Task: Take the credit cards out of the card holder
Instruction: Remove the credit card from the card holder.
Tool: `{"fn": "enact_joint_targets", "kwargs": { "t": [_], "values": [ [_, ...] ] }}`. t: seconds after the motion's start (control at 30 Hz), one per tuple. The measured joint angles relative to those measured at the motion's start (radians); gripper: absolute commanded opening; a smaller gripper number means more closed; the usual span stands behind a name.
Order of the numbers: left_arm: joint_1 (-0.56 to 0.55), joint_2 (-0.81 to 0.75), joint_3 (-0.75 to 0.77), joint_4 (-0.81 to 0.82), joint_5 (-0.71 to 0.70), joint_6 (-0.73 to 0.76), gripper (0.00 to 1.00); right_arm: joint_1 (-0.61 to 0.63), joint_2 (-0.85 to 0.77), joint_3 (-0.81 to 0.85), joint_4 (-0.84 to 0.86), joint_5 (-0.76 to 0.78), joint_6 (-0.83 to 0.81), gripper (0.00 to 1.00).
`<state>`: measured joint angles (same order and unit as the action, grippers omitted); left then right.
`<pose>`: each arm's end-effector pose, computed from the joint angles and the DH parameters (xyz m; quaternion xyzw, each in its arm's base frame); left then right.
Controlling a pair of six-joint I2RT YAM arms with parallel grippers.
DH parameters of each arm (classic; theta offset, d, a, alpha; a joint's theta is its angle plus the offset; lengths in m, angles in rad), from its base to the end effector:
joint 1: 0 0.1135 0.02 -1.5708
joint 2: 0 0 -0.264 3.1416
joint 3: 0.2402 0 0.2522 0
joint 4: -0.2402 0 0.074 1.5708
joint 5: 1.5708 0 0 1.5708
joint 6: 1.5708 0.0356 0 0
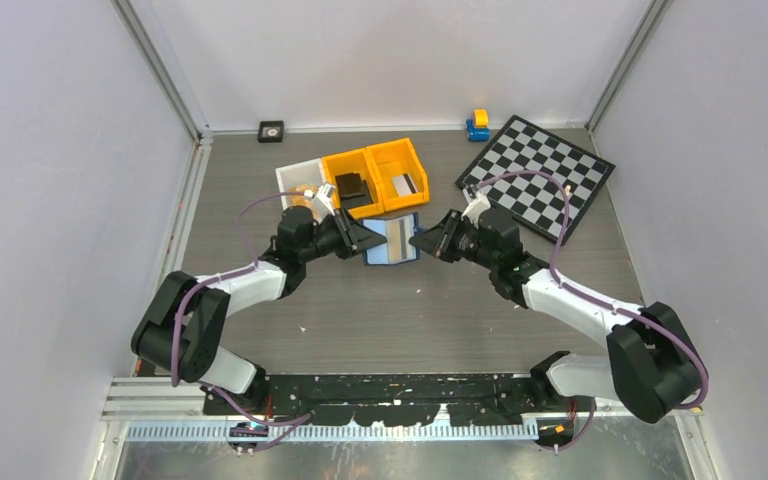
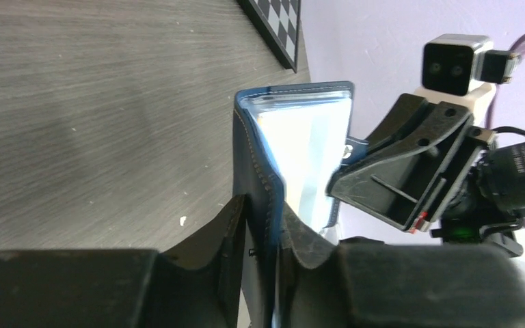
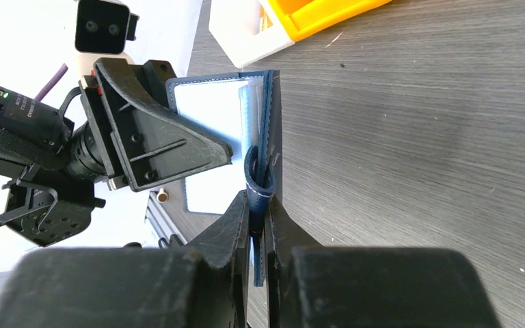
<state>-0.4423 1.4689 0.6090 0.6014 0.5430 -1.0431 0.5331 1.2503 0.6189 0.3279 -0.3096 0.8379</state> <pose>0.2628 -0.1448 0.2029 -0.0696 0.7776 -0.5540 0.2892 0.2296 0.1481 0.2356 0.0307 0.8009 0.4665 0.3742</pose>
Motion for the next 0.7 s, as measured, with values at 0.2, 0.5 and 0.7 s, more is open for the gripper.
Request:
{"fn": "enact_joint_targets", "kwargs": {
  "t": [0.2, 0.5, 0.7],
  "values": [
    [-0.003, 0.0, 0.0, 0.016, 0.026, -0.006, 0.42, -0.015, -0.013, -0.057, 0.071, -0.027, 0.037, 0.01],
    [-0.008, 0.0, 0.0, 0.048, 0.047, -0.019, 0.53, -0.046, -0.072, -0.097, 0.164, -0.058, 0.088, 0.0],
    [-0.019, 0.0, 0.0, 0.061, 0.061, -0.019, 0.47, -0.059, -0.072, -0.107, 0.219, -0.085, 0.12, 0.01]
  ]
}}
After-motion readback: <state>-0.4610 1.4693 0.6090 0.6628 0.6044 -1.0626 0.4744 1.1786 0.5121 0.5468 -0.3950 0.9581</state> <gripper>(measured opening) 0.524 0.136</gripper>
